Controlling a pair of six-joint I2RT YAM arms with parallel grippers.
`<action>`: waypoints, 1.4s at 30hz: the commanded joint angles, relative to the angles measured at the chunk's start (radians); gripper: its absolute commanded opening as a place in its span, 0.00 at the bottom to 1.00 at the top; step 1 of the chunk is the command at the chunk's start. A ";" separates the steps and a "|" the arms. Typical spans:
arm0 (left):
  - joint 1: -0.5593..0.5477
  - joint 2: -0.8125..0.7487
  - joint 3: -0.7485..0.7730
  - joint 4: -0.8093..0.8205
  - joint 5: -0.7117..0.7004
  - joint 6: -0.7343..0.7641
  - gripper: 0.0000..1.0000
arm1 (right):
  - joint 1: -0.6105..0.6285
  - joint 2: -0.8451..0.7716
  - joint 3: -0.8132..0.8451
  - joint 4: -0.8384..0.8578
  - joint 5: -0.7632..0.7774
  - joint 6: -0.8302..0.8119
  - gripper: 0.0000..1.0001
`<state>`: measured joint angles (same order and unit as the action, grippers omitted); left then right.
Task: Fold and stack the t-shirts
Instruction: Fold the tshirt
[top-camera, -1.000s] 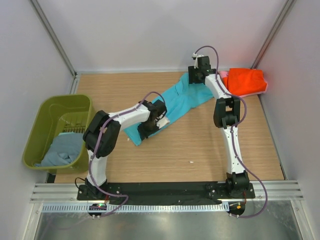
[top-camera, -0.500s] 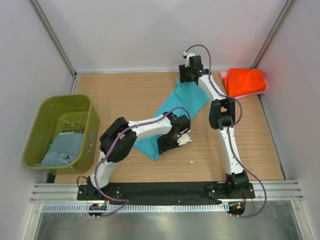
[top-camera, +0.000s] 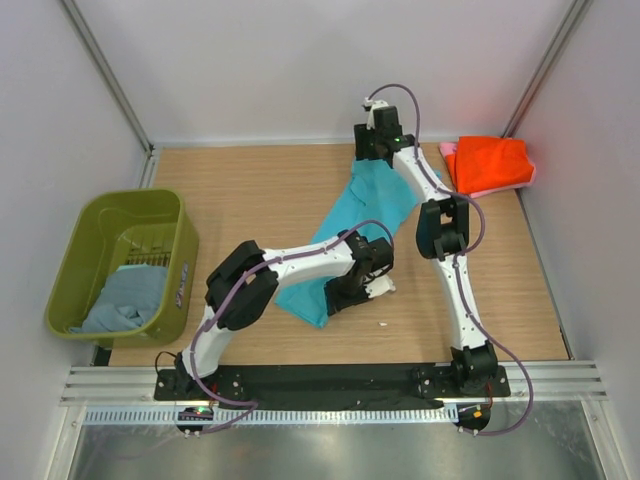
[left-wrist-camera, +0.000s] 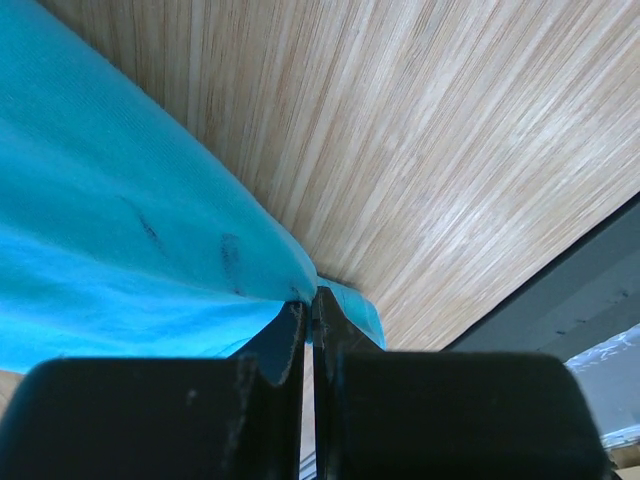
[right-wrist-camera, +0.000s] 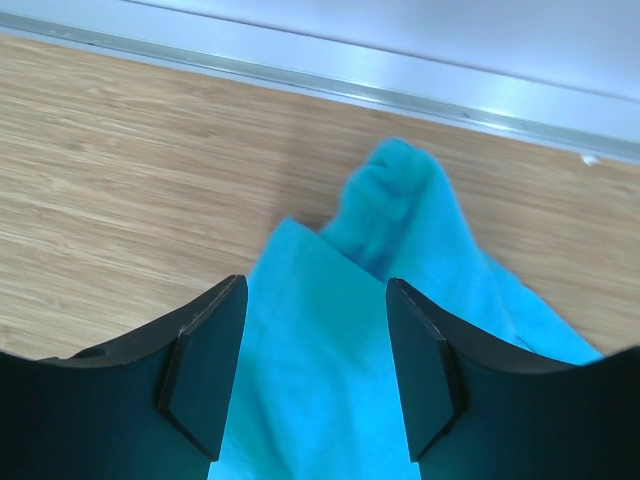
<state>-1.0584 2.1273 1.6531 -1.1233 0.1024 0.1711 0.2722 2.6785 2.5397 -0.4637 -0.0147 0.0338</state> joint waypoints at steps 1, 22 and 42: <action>-0.015 -0.004 0.025 -0.021 0.023 -0.007 0.00 | -0.056 -0.170 -0.056 -0.050 -0.006 0.064 0.64; -0.023 0.069 0.099 -0.035 0.160 0.034 0.00 | -0.123 -0.132 -0.225 -0.182 -0.088 0.055 0.61; -0.049 0.158 0.200 -0.053 0.166 0.015 0.00 | 0.018 0.109 0.066 -0.098 -0.137 0.084 0.61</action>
<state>-1.0901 2.2681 1.8103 -1.1652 0.2501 0.1898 0.2687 2.7300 2.5546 -0.5713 -0.1089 0.0849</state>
